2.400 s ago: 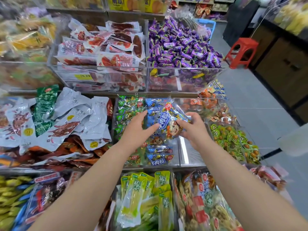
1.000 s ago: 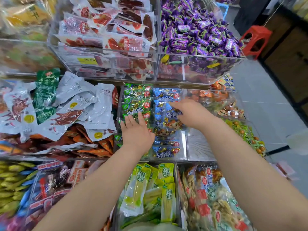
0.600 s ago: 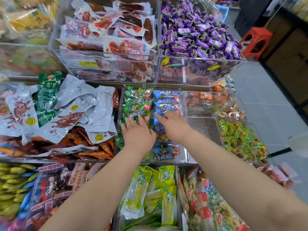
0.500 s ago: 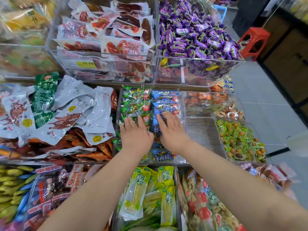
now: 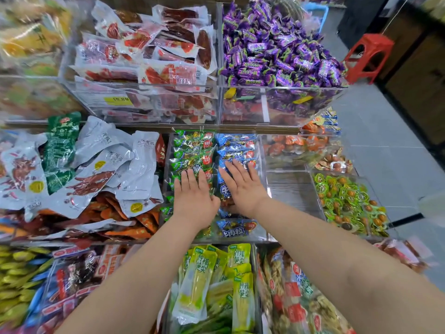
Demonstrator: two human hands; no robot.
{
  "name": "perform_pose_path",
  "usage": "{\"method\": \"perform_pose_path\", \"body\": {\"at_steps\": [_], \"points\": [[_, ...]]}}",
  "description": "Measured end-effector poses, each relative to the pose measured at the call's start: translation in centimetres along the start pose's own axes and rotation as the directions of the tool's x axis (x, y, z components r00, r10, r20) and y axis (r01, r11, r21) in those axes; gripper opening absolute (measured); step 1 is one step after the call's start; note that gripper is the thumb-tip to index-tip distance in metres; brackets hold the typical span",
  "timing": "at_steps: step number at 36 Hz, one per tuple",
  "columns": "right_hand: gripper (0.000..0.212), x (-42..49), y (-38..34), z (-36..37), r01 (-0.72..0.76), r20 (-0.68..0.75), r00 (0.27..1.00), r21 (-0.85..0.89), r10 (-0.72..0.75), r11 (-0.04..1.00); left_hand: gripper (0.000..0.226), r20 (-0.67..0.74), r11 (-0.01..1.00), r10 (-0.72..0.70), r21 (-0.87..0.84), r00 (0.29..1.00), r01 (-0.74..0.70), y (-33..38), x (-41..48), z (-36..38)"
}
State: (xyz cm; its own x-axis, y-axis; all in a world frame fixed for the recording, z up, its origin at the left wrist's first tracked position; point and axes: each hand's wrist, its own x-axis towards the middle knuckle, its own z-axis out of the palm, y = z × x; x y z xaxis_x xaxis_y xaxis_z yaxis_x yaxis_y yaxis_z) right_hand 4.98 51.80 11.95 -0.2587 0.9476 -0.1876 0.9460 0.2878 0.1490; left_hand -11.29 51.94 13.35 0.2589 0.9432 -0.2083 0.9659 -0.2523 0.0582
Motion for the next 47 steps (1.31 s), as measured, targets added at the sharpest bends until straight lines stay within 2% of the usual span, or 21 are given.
{"method": "perform_pose_path", "body": {"at_steps": [5, 9, 12, 14, 15, 17, 19, 21, 23, 24, 27, 28, 30, 33, 36, 39, 41, 44, 47], "points": [[0.102, -0.6, 0.3, -1.2, 0.064, 0.105, 0.992, 0.045, -0.069, 0.997, 0.078, 0.000, 1.000, 0.009, 0.017, 1.000, -0.009, -0.3, 0.1, 0.2], [0.092, -1.4, 0.3, -2.8, 0.032, 0.092, 0.994, 0.251, -0.057, 0.967, 0.079, -0.017, 1.000, 0.001, 0.025, 1.000, 0.000, -0.4, 0.2, 0.5], [0.083, -3.4, 0.2, -3.0, -0.021, 0.016, 1.000, 0.457, 0.015, 0.889, 0.082, -0.015, 1.000, 0.006, -0.014, 1.000, -0.007, -0.6, 0.1, 0.4], [0.068, -5.2, 0.3, -3.0, -0.045, -0.065, 0.992, 0.617, 0.108, 0.786, 0.080, -0.023, 0.993, 0.003, -0.117, 1.000, -0.006, -0.8, -0.1, -0.1], [0.058, -6.1, 0.3, -2.8, -0.060, -0.093, 0.981, 0.694, 0.172, 0.717, 0.076, -0.034, 0.975, -0.009, -0.223, 0.999, 0.002, -0.9, -0.1, -0.4], [0.039, -8.0, 0.1, -2.2, -0.123, -0.075, 0.944, 0.823, 0.320, 0.555, 0.062, -0.061, 0.852, -0.065, -0.523, 0.996, 0.024, -1.0, -0.6, -1.3], [0.027, -10.0, -0.3, -1.2, -0.184, 0.004, 0.884, 0.922, 0.467, 0.341, 0.048, -0.154, 0.710, -0.116, -0.704, 0.981, -0.026, -0.7, -1.4, -2.1], [0.022, -12.4, -0.8, 0.3, -0.200, 0.090, 0.826, 0.970, 0.557, 0.139, 0.037, -0.310, 0.701, -0.113, -0.698, 0.944, -0.145, 0.4, -2.8, -2.9], [0.020, -15.2, -1.5, 2.3, -0.235, 0.171, 0.753, 0.972, 0.636, 0.016, 0.028, -0.395, 0.665, 0.003, -0.685, 0.919, -0.297, 2.2, -4.5, -3.4], [0.019, -16.8, -2.0, 3.4, -0.258, 0.213, 0.695, 0.965, 0.687, -0.039, 0.024, -0.388, 0.614, 0.087, -0.704, 0.917, -0.356, 3.3, -5.6, -3.2], [0.018, -22.2, -3.9, 6.7, -0.279, 0.384, 0.489, 0.920, 0.784, -0.276, 0.011, -0.238, 0.531, 0.327, -0.755, 0.915, -0.386, 7.1, -8.5, -1.0], [0.020, -24.1, -4.7, 7.9, -0.277, 0.447, 0.432, 0.892, 0.784, -0.356, 0.010, -0.154, 0.518, 0.385, -0.781, 0.910, -0.351, 8.3, -9.6, 0.1], [0.022, -28.1, -6.3, 10.0, -0.261, 0.567, 0.336, 0.824, 0.752, -0.504, 0.013, 0.075, 0.499, 0.441, -0.848, 0.894, -0.175, 10.4, -11.7, 2.5], [0.012, -34.7, -9.3, 12.7, -0.259, 0.734, 0.166, 0.677, 0.659, -0.689, 0.013, 0.441, 0.599, 0.432, -0.792, 0.787, 0.115, 12.2, -15.1, 6.7], [0.006, -41.7, -13.5, 14.4, -0.213, 0.846, 0.037, 0.526, 0.531, -0.823, 0.016, 0.671, 0.692, 0.346, -0.655, 0.656, 0.305, 12.7, -18.3, 10.6], [0.016, -47.7, -17.7, 15.6, -0.136, 0.906, -0.060, 0.408, 0.419, -0.903, 0.021, 0.798, 0.796, 0.309, -0.515, 0.518, 0.319, 12.4, -20.8, 14.1], [0.019, -51.1, -20.6, 16.2, -0.083, 0.937, -0.120, 0.320, 0.328, -0.944, 0.021, 0.844, 0.863, 0.262, -0.422, 0.467, 0.278, 12.3, -22.2, 15.7], [0.013, -55.2, -24.9, 17.3, 0.024, 0.972, -0.152, 0.183, 0.177, -0.983, 0.011, 0.858, 0.922, 0.185, -0.321, 0.479, 0.218, 12.6, -23.7, 17.7], [0.014, -58.6, -28.8, 18.5, 0.162, 0.985, -0.167, 0.078, 0.051, -0.984, 0.015, 0.846, 0.947, 0.141, -0.267, 0.515, 0.178, 13.7, -25.1, 19.4]]}}
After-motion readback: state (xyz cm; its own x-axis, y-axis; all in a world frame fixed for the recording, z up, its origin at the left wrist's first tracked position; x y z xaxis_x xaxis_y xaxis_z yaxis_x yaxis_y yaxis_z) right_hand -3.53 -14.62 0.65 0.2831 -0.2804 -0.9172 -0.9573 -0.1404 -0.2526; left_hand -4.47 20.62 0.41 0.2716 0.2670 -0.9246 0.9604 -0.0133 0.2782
